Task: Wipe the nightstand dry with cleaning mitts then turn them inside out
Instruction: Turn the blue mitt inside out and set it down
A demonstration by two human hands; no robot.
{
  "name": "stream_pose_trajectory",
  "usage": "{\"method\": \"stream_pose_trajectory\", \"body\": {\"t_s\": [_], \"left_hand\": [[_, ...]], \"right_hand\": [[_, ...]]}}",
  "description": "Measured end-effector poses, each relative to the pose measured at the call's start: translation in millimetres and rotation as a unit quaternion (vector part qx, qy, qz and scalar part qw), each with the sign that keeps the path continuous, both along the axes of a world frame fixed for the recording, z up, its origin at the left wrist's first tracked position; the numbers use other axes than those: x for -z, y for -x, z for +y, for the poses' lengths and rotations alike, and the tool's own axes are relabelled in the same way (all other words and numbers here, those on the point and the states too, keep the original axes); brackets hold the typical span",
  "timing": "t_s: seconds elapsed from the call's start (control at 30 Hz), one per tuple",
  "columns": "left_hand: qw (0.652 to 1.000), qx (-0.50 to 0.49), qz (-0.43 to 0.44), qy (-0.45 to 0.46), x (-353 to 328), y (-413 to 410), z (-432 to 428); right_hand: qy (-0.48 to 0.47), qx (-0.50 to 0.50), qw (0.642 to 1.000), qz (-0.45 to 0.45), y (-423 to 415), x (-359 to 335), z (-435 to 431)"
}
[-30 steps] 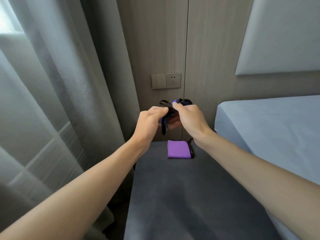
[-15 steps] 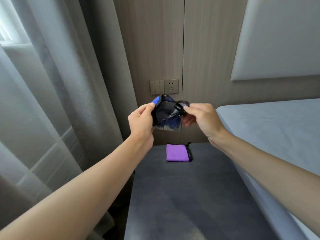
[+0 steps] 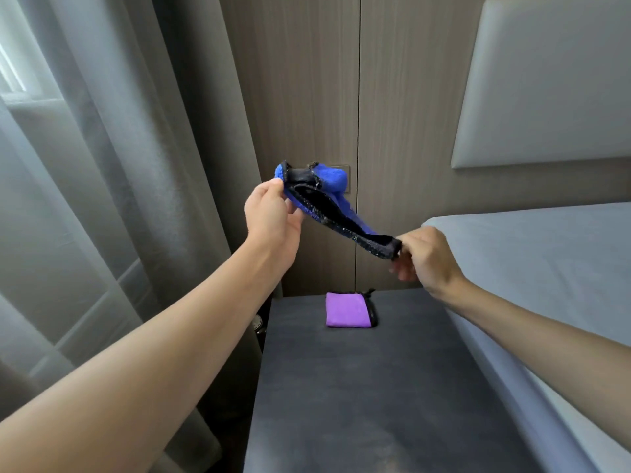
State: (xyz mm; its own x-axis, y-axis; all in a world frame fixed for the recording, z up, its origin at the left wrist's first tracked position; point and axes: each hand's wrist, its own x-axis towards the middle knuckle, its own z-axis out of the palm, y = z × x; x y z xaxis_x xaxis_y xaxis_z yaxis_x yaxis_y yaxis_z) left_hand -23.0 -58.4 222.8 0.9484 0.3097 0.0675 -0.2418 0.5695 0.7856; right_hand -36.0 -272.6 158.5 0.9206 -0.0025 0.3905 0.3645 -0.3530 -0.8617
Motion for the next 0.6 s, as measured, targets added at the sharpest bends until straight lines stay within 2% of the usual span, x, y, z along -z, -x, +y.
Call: {"method": "stream_pose_trajectory", "body": {"t_s": [0.07, 0.17, 0.27, 0.33, 0.43, 0.5, 0.6], "left_hand": [[0.998, 0.009, -0.010, -0.055, -0.5, 1.8, -5.4], [0.997, 0.025, -0.015, -0.066, -0.8, 1.1, -11.9], [0.997, 0.044, -0.014, -0.055, 0.8, 1.6, -18.7], [0.997, 0.054, -0.014, -0.057, 3.7, 4.5, -22.4], [0.996, 0.057, -0.021, -0.070, 7.0, 5.8, -20.7], [0.993, 0.052, -0.022, -0.100, 7.9, 4.6, -14.1], [0.990, 0.066, -0.022, -0.124, 9.2, 3.5, -3.7]], "right_hand": [[0.026, 0.045, 0.999, 0.013, -5.6, -6.2, 2.3], [0.038, 0.144, 0.988, -0.047, -3.8, -20.7, 17.3], [0.110, 0.065, 0.979, -0.160, -0.9, -33.6, 42.5], [0.140, 0.026, 0.972, -0.184, -4.5, -35.2, 54.1], [0.096, 0.043, 0.983, -0.152, -10.5, -33.4, 60.7], [0.120, 0.069, 0.984, -0.112, -13.7, -33.3, 63.3], [0.144, 0.080, 0.986, 0.007, -19.8, -35.3, 62.4]]}}
